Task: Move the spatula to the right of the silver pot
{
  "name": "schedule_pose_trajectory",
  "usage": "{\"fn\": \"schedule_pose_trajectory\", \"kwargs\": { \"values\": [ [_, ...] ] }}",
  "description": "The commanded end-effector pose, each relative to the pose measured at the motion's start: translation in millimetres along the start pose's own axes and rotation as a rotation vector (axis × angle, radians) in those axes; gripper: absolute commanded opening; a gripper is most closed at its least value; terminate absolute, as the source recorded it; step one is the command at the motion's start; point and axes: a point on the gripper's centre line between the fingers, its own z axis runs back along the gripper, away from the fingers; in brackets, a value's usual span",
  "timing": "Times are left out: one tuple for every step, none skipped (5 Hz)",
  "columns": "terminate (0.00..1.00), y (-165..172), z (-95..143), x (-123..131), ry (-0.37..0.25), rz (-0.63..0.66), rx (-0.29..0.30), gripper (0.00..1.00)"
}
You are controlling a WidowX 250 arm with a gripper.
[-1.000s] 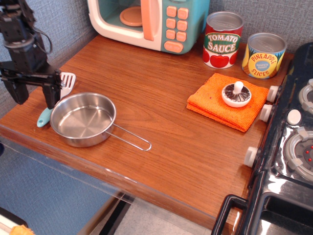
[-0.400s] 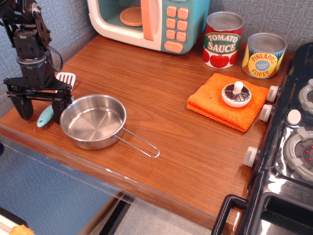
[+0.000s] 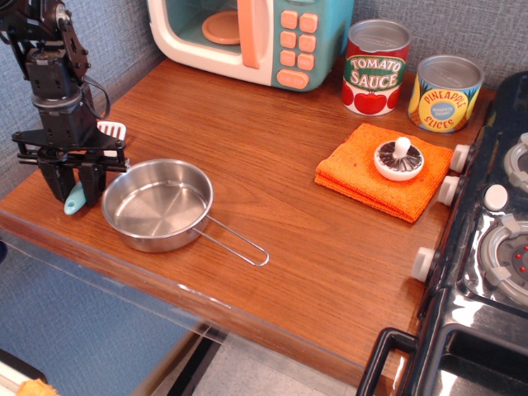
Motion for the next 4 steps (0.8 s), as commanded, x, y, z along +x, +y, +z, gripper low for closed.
{"fn": "schedule_pose_trajectory", "kwargs": {
  "values": [
    [0.00, 3.3, 36.1, -1.9, -0.056, 0.029, 0.005, 0.00],
    [0.00, -24.2, 88.4, -4.1, -0.173, 0.029, -0.009, 0.00],
    [0.00, -70.9, 135.1, -17.9, -0.192, -0.055, -0.009, 0.00],
    [0.00, -118.1, 118.8, -36.2, -0.136, -0.202, -0.016, 0.00]
  ]
}}
